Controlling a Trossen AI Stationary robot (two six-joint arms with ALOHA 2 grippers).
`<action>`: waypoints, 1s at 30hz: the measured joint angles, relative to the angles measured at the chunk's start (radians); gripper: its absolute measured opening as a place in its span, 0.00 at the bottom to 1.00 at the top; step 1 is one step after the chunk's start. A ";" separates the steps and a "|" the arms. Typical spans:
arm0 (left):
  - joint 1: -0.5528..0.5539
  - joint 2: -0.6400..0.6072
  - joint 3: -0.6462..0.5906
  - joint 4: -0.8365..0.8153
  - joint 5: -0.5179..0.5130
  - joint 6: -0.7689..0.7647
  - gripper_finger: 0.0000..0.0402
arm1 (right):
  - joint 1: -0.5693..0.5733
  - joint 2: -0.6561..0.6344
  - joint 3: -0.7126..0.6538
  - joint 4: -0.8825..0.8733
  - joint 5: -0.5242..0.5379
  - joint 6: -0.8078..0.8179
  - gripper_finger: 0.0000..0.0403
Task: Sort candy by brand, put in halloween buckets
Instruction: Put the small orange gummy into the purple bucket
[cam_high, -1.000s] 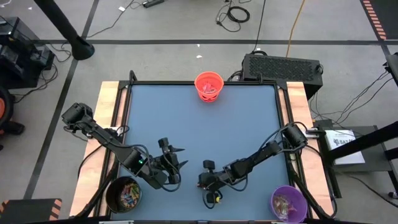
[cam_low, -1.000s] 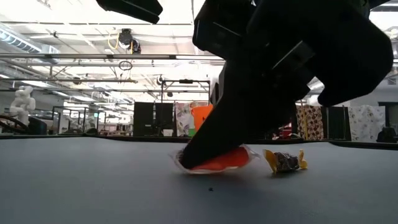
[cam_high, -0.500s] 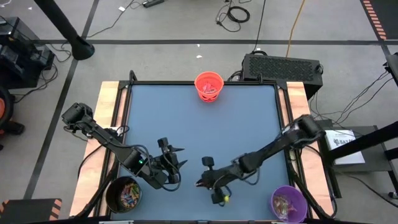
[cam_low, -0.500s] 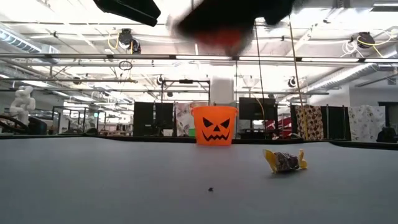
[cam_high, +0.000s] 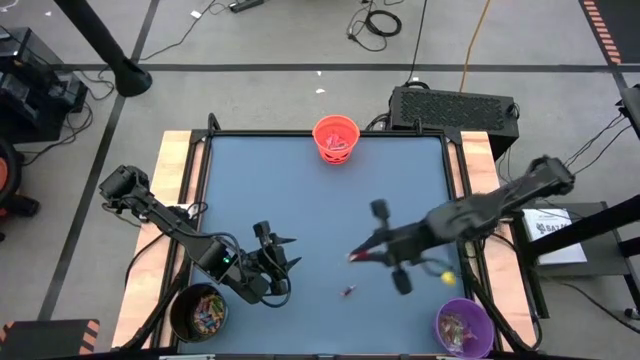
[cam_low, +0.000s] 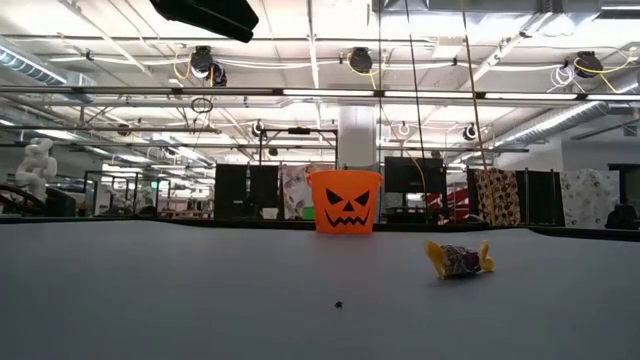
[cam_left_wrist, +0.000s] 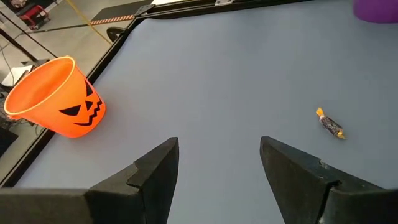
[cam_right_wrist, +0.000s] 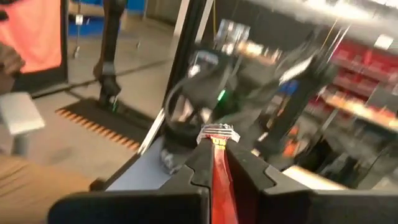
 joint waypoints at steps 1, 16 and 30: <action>0.000 0.000 0.000 0.000 0.000 0.000 0.58 | -0.001 -0.030 0.000 -0.012 0.000 -0.017 0.06; 0.014 -0.001 -0.075 0.051 0.001 -0.026 0.58 | -0.002 -0.066 0.000 -0.293 -0.002 0.108 0.06; 0.018 -0.001 -0.078 0.117 0.029 -0.019 0.58 | 0.014 -0.005 -0.001 -0.466 0.012 0.261 0.06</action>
